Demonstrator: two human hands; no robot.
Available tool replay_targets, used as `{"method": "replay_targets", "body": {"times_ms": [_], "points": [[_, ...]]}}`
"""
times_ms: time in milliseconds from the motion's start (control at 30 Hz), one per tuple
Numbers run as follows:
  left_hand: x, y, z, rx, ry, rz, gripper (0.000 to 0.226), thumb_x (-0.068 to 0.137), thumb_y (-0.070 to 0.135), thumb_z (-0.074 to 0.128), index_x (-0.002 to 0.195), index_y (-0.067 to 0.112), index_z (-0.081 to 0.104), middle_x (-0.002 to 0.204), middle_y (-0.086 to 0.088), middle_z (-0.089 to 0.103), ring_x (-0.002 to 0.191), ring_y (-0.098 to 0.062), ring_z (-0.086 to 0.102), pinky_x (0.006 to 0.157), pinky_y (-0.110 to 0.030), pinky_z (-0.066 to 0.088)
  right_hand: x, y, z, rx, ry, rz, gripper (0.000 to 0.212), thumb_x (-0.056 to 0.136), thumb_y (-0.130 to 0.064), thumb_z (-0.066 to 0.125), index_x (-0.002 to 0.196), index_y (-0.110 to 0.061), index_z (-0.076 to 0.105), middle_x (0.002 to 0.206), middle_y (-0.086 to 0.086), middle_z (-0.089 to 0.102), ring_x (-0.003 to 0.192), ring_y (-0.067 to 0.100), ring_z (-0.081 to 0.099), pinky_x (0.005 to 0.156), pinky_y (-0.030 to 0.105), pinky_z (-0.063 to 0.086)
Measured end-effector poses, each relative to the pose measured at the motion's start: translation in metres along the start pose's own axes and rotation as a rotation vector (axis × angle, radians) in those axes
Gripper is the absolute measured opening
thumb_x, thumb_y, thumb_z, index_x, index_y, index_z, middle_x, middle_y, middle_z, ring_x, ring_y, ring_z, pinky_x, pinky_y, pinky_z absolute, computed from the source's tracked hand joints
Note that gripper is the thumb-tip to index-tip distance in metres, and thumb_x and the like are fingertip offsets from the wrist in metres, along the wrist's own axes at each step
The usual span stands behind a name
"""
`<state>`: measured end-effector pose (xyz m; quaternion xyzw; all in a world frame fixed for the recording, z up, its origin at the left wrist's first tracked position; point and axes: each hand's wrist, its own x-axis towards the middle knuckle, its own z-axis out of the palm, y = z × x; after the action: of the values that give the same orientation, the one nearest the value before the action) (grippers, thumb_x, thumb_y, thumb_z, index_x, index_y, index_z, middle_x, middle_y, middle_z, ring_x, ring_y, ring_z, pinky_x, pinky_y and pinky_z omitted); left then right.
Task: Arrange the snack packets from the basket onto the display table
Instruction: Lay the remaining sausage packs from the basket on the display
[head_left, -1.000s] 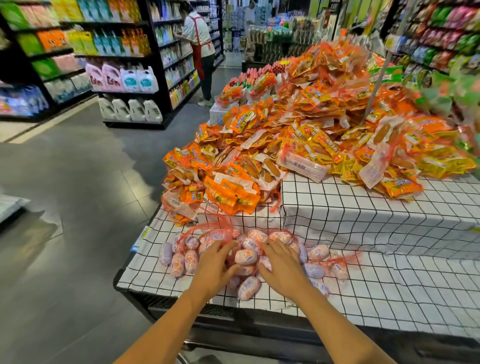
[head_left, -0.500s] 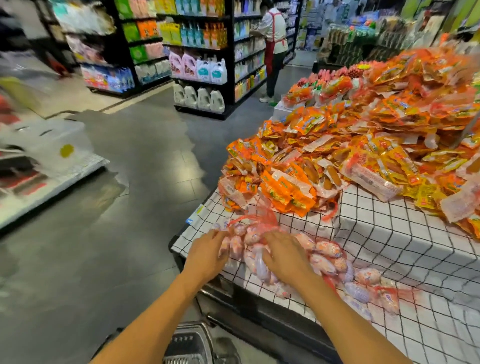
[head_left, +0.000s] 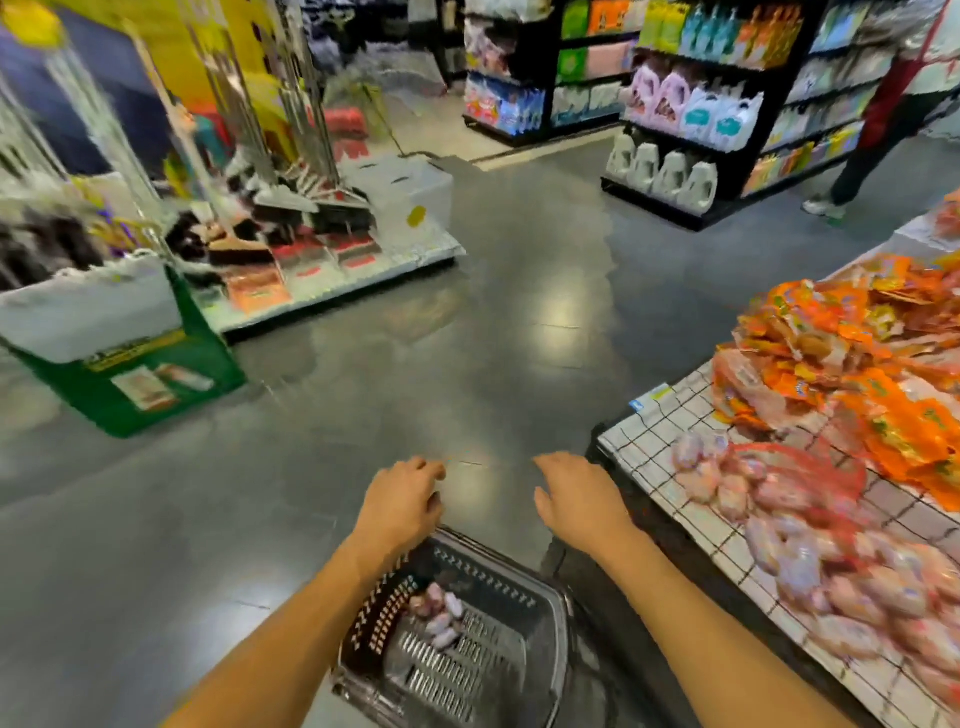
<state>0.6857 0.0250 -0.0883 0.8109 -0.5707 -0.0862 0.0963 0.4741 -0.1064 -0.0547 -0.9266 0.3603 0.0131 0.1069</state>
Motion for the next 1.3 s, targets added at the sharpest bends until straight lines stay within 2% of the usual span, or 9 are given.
{"method": "replay_targets", "body": {"times_ms": [200, 467, 567, 700, 900, 1033, 1133, 1200, 1300], "points": [[-0.049, -0.118, 0.007, -0.088, -0.071, -0.08, 0.04, 0.095, 0.032, 0.051, 0.134, 0.022, 0.051, 0.131, -0.003, 0.057, 0.115, -0.026, 0.057, 0.094, -0.038, 0.047, 0.017, -0.108, 0.056, 0.024, -0.117, 0.011, 0.048, 0.1, -0.031, 0.044, 0.146, -0.017, 0.043, 0.138, 0.006, 0.055, 0.12, 0.029, 0.055, 0.095, 0.042, 0.047], [-0.08, -0.215, 0.058, -0.277, -0.306, -0.157, 0.045, 0.091, 0.045, 0.046, 0.131, 0.025, 0.051, 0.127, -0.005, 0.059, 0.112, -0.025, 0.06, 0.093, -0.04, 0.051, 0.016, -0.184, 0.146, 0.176, -0.307, 0.223, 0.041, 0.097, -0.035, 0.049, 0.136, -0.021, 0.05, 0.124, 0.006, 0.061, 0.111, 0.029, 0.06, 0.088, 0.042, 0.051], [-0.076, -0.232, 0.098, -0.302, -0.428, -0.177, 0.047, 0.092, 0.035, 0.053, 0.137, 0.024, 0.047, 0.13, -0.008, 0.056, 0.115, -0.027, 0.058, 0.095, -0.039, 0.049, 0.013, -0.186, 0.192, 0.268, -0.399, 0.299, 0.045, 0.097, -0.035, 0.047, 0.14, -0.022, 0.048, 0.128, 0.006, 0.061, 0.115, 0.03, 0.059, 0.092, 0.04, 0.05], [-0.063, -0.25, 0.174, -0.362, -0.51, -0.199, 0.06, 0.085, 0.04, 0.052, 0.141, 0.02, 0.044, 0.126, -0.013, 0.054, 0.112, -0.033, 0.058, 0.092, -0.042, 0.05, 0.021, -0.171, 0.277, 0.362, -0.468, 0.383, 0.034, 0.098, -0.03, 0.049, 0.126, -0.014, 0.056, 0.108, 0.01, 0.064, 0.095, 0.031, 0.064, 0.068, 0.033, 0.042], [-0.036, -0.287, 0.312, -0.362, -0.433, -0.259, 0.078, 0.072, 0.057, 0.046, 0.143, 0.027, 0.04, 0.139, -0.014, 0.042, 0.126, -0.036, 0.046, 0.103, -0.049, 0.043, 0.045, -0.137, 0.433, 0.443, -0.546, 0.457, 0.046, 0.1, -0.029, 0.052, 0.143, -0.015, 0.047, 0.126, 0.01, 0.06, 0.1, 0.027, 0.063, 0.083, 0.04, 0.053], [-0.013, -0.313, 0.398, -0.283, -0.443, -0.196, 0.079, 0.077, 0.046, 0.07, 0.147, 0.034, 0.036, 0.156, -0.017, 0.021, 0.142, -0.037, 0.024, 0.111, -0.055, 0.026, 0.07, -0.116, 0.546, 0.45, -0.534, 0.495, 0.052, 0.095, -0.034, 0.059, 0.143, -0.018, 0.048, 0.134, 0.008, 0.06, 0.118, 0.029, 0.059, 0.093, 0.039, 0.05], [-0.005, -0.331, 0.442, -0.398, -0.448, -0.115, 0.079, 0.079, 0.033, 0.078, 0.147, 0.031, 0.037, 0.153, -0.011, 0.023, 0.137, -0.03, 0.033, 0.114, -0.038, 0.029, 0.084, -0.103, 0.626, 0.501, -0.55, 0.503, 0.056, 0.093, -0.037, 0.062, 0.144, -0.02, 0.044, 0.135, 0.01, 0.055, 0.123, 0.031, 0.054, 0.097, 0.041, 0.048], [-0.002, -0.338, 0.46, -0.473, -0.371, -0.1, 0.068, 0.081, 0.028, 0.075, 0.142, 0.028, 0.045, 0.141, -0.003, 0.036, 0.123, -0.015, 0.046, 0.106, -0.025, 0.04, 0.094, -0.094, 0.672, 0.52, -0.552, 0.53, 0.061, 0.09, -0.039, 0.066, 0.144, -0.022, 0.042, 0.136, 0.012, 0.052, 0.125, 0.032, 0.051, 0.099, 0.039, 0.045], [0.0, -0.342, 0.473, -0.538, -0.269, -0.096, 0.057, 0.083, 0.022, 0.072, 0.135, 0.029, 0.052, 0.125, 0.004, 0.043, 0.107, -0.002, 0.049, 0.093, -0.011, 0.041, 0.112, -0.081, 0.731, 0.521, -0.527, 0.555, 0.077, 0.083, -0.045, 0.073, 0.147, -0.028, 0.036, 0.146, 0.013, 0.041, 0.133, 0.035, 0.043, 0.108, 0.041, 0.04]]}}
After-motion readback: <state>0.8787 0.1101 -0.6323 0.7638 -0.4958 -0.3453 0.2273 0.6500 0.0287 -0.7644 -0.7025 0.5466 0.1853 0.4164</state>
